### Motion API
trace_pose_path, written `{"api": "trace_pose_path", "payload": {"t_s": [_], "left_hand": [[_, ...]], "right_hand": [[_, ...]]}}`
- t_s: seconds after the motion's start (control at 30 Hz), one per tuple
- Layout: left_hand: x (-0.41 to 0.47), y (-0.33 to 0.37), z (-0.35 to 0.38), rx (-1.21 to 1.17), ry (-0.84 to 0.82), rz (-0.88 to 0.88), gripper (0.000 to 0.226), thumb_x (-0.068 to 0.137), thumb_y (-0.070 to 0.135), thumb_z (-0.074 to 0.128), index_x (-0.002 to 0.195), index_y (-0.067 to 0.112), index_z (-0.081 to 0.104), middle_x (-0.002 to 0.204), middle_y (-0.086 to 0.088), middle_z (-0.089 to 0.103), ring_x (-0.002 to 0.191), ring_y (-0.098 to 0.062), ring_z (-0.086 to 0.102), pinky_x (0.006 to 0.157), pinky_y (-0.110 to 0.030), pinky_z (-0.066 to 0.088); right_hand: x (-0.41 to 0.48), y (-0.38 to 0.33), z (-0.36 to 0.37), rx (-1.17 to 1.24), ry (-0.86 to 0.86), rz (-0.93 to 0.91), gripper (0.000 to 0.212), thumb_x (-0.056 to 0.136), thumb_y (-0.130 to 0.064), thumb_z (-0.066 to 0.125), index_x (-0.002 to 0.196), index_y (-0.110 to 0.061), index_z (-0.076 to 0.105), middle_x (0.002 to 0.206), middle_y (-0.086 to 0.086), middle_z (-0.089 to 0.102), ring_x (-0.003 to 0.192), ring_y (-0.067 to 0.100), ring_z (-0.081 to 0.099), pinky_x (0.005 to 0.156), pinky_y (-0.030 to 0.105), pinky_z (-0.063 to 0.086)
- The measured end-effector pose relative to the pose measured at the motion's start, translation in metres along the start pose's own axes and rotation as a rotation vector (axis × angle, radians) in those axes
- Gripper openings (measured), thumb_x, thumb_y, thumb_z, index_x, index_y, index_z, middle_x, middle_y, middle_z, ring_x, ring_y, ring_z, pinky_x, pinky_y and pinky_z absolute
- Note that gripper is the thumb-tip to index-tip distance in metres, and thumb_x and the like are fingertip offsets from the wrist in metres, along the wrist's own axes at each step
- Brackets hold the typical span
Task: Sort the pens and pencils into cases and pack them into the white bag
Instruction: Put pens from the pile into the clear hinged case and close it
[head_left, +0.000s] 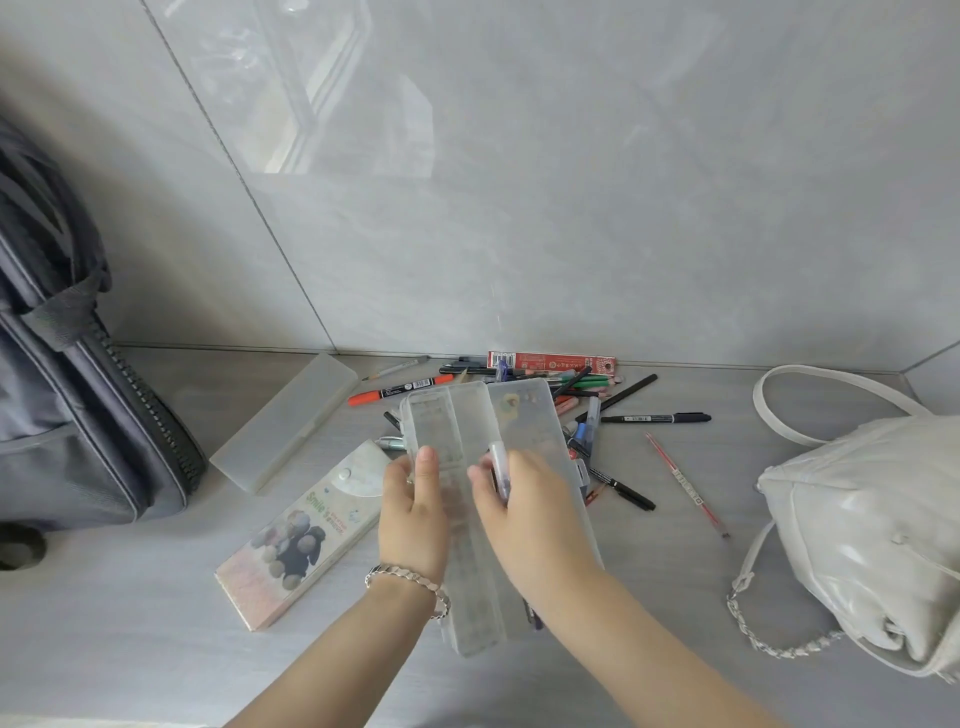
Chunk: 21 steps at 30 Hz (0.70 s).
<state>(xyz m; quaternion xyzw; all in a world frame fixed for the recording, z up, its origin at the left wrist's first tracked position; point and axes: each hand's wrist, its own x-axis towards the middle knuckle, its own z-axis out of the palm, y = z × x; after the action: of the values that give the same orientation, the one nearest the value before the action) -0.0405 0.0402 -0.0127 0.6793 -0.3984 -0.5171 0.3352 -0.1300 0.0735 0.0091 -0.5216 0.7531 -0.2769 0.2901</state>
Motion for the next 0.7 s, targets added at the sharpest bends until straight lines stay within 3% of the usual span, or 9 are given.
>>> {"api": "trace_pose_path", "payload": {"t_s": [0.07, 0.17, 0.23, 0.3, 0.33, 0.4, 0.5, 0.6, 0.7], "left_hand": [[0.000, 0.000, 0.000, -0.010, 0.002, -0.015, 0.042, 0.095, 0.039, 0.036, 0.122, 0.009, 0.047, 0.101, -0.006, 0.057, 0.090, -0.018, 0.049, 0.078, -0.025, 0.030], [0.000, -0.002, -0.001, -0.019, 0.004, -0.053, 0.042, 0.094, 0.042, 0.037, 0.117, 0.009, 0.048, 0.092, -0.009, 0.062, 0.081, -0.020, 0.055, 0.071, -0.028, 0.038], [0.001, -0.004, -0.002, -0.036, 0.005, -0.080, 0.035, 0.095, 0.041, 0.036, 0.108, 0.010, 0.049, 0.081, -0.006, 0.059, 0.074, -0.017, 0.055, 0.067, -0.027, 0.040], [0.000, -0.006, -0.002, -0.030, -0.005, -0.094, 0.034, 0.095, 0.041, 0.036, 0.105, 0.012, 0.050, 0.092, -0.010, 0.061, 0.085, -0.023, 0.056, 0.077, -0.030, 0.040], [-0.001, -0.005, -0.003, -0.032, -0.007, -0.095, 0.033, 0.095, 0.041, 0.036, 0.104, 0.012, 0.051, 0.097, -0.010, 0.061, 0.090, -0.023, 0.055, 0.080, -0.030, 0.038], [-0.002, -0.004, -0.003, -0.027, -0.018, -0.082, 0.035, 0.095, 0.040, 0.037, 0.106, 0.011, 0.052, 0.097, -0.009, 0.061, 0.092, -0.022, 0.054, 0.078, -0.028, 0.038], [-0.002, -0.001, -0.006, -0.006, -0.032, -0.048, 0.030, 0.096, 0.037, 0.035, 0.105, 0.014, 0.052, 0.082, 0.001, 0.058, 0.078, -0.013, 0.052, 0.058, -0.006, 0.037], [0.001, 0.002, -0.009, 0.000, -0.009, -0.035, 0.029, 0.096, 0.036, 0.034, 0.105, 0.016, 0.052, 0.074, 0.008, 0.053, 0.067, 0.000, 0.047, 0.050, -0.001, 0.036], [0.003, 0.003, -0.008, 0.005, -0.040, -0.036, 0.030, 0.096, 0.036, 0.035, 0.102, 0.012, 0.053, 0.071, 0.003, 0.055, 0.065, -0.007, 0.051, 0.055, -0.003, 0.039]], "right_hand": [[0.001, 0.003, 0.004, -0.053, 0.013, -0.036, 0.031, 0.093, -0.037, 0.046, 0.117, -0.016, 0.049, 0.099, -0.002, 0.050, 0.082, 0.014, 0.048, 0.062, 0.017, 0.032], [-0.003, 0.005, 0.009, -0.135, -0.023, -0.072, 0.051, 0.091, -0.038, 0.051, 0.136, -0.018, 0.036, 0.126, 0.000, 0.048, 0.105, 0.019, 0.055, 0.079, 0.023, 0.041], [-0.003, 0.005, 0.011, -0.229, 0.033, -0.116, 0.055, 0.083, -0.039, 0.063, 0.129, -0.015, 0.046, 0.113, 0.002, 0.057, 0.094, 0.017, 0.062, 0.069, 0.020, 0.047], [0.001, 0.013, 0.016, -0.323, 0.181, -0.252, 0.039, 0.075, -0.039, 0.069, 0.105, -0.015, 0.063, 0.083, 0.000, 0.062, 0.069, 0.015, 0.062, 0.051, 0.019, 0.045], [0.002, 0.017, 0.018, -0.347, 0.223, -0.309, 0.030, 0.078, -0.039, 0.062, 0.096, -0.016, 0.065, 0.078, 0.000, 0.060, 0.071, 0.015, 0.057, 0.053, 0.020, 0.046], [0.006, 0.023, 0.022, -0.356, 0.211, -0.350, 0.031, 0.083, -0.040, 0.048, 0.093, -0.016, 0.066, 0.087, 0.002, 0.062, 0.086, 0.016, 0.047, 0.066, 0.027, 0.052], [0.009, 0.023, 0.020, -0.329, 0.195, -0.343, 0.039, 0.088, -0.039, 0.041, 0.099, -0.012, 0.066, 0.110, 0.005, 0.063, 0.108, 0.018, 0.043, 0.085, 0.036, 0.051], [0.008, 0.025, 0.021, -0.341, 0.206, -0.435, 0.035, 0.089, -0.035, 0.043, 0.091, -0.012, 0.069, 0.109, 0.004, 0.064, 0.111, 0.018, 0.044, 0.090, 0.034, 0.044], [0.020, 0.026, 0.022, -0.323, 0.276, -0.394, 0.030, 0.087, -0.034, 0.046, 0.084, -0.013, 0.068, 0.105, 0.007, 0.063, 0.109, 0.022, 0.043, 0.090, 0.033, 0.037]]}}
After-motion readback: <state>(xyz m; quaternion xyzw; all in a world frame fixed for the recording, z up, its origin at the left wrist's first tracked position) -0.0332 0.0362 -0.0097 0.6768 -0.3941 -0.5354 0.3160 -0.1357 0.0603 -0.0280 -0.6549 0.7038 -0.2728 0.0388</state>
